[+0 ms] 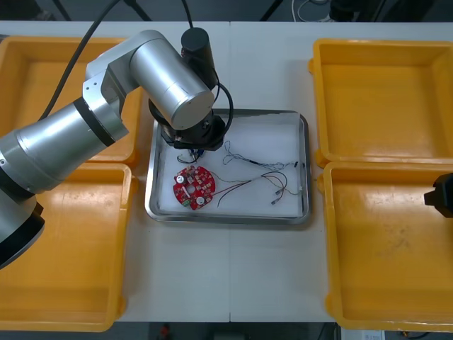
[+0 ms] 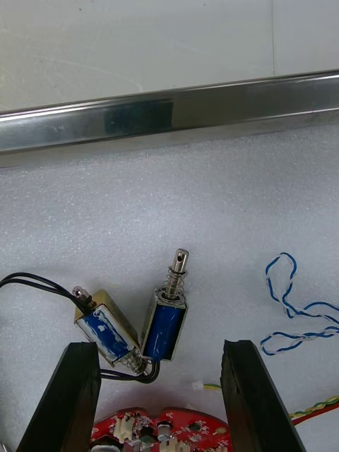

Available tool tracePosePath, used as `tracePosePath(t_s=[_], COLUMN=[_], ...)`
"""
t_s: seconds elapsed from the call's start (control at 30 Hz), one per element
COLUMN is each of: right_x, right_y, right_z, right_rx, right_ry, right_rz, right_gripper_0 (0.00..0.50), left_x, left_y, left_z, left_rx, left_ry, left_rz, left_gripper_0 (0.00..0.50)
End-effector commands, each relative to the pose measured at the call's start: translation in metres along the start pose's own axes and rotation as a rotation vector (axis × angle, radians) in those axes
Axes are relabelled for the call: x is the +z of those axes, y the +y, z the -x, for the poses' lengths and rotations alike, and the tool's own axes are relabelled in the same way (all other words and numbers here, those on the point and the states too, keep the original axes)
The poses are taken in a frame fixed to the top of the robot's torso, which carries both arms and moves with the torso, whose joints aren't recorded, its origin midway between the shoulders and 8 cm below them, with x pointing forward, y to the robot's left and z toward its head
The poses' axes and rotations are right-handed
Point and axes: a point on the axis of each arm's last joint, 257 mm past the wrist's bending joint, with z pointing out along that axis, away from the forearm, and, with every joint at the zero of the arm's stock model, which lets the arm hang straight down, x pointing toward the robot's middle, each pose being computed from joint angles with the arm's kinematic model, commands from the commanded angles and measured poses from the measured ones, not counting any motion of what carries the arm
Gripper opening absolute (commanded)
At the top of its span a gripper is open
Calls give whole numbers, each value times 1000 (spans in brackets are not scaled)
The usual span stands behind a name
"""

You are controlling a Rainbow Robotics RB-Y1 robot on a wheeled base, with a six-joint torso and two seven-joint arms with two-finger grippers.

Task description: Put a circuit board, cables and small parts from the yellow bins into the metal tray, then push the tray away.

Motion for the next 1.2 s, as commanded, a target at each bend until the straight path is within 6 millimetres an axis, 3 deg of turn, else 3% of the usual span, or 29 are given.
tracePosePath(t_s=[0.03, 0.3, 0.57, 0.87, 1.0, 1.2], right_x=[-2, -3, -16, -23, -25, -26], right_y=[9, 18, 54, 116, 153, 205], right_z=[-5, -7, 3, 16, 21, 22], right_rx=[13, -58, -177, -360, -477, -643], right_ry=[-2, 16, -5, -11, -20, -42], right_rz=[4, 5, 68, 162, 184, 194], right_gripper_0=[500, 500, 500, 500, 500, 500], left_x=[-22, -66, -101, -118, -120, -123], left_y=[-14, 11, 53, 107, 142, 173], left_z=[2, 7, 8, -1, -12, -26], left_rx=[-70, -95, -131, -161, -125, -98], left_ry=[-11, -3, 15, 11, 9, 25], left_rz=[-16, 3, 32, 13, 62, 67], left_gripper_0=[500, 500, 500, 500, 500, 500])
